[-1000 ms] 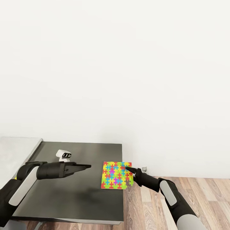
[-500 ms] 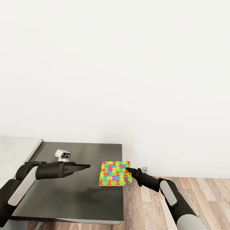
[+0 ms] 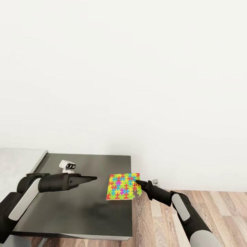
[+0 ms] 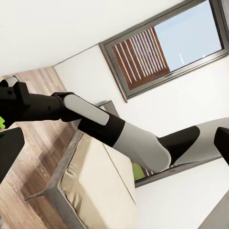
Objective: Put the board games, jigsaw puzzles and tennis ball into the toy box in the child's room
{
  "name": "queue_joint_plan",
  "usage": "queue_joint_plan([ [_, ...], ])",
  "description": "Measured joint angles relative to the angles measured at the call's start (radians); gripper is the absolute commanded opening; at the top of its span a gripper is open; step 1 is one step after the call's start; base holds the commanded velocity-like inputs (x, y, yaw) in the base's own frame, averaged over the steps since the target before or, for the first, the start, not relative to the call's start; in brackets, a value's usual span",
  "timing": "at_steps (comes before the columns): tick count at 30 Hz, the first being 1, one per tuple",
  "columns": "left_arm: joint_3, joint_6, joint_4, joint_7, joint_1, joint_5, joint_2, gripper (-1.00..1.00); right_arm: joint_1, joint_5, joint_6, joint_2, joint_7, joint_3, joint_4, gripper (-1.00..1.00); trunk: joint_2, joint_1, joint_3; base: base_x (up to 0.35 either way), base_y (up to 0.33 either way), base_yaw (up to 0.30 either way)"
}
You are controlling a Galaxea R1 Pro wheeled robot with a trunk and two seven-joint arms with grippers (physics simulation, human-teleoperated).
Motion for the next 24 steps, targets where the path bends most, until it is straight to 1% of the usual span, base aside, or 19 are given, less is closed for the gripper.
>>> queue_joint_plan([
  [17,-0.001,0.013,0.0,0.006,-0.003,-0.003,0.0,1.0,0.0,0.002,-0.002,-0.004,0.001,-0.006,0.0,-1.0,0.119,-0.065,0.053,-0.002,0.0,0.0],
  [24,0.0,0.015,0.001,0.007,-0.004,-0.004,0.0,1.0,0.001,0.003,-0.024,-0.001,0.006,-0.006,-0.001,-1.0,0.168,-0.092,0.075,-0.154,0.0,0.0],
])
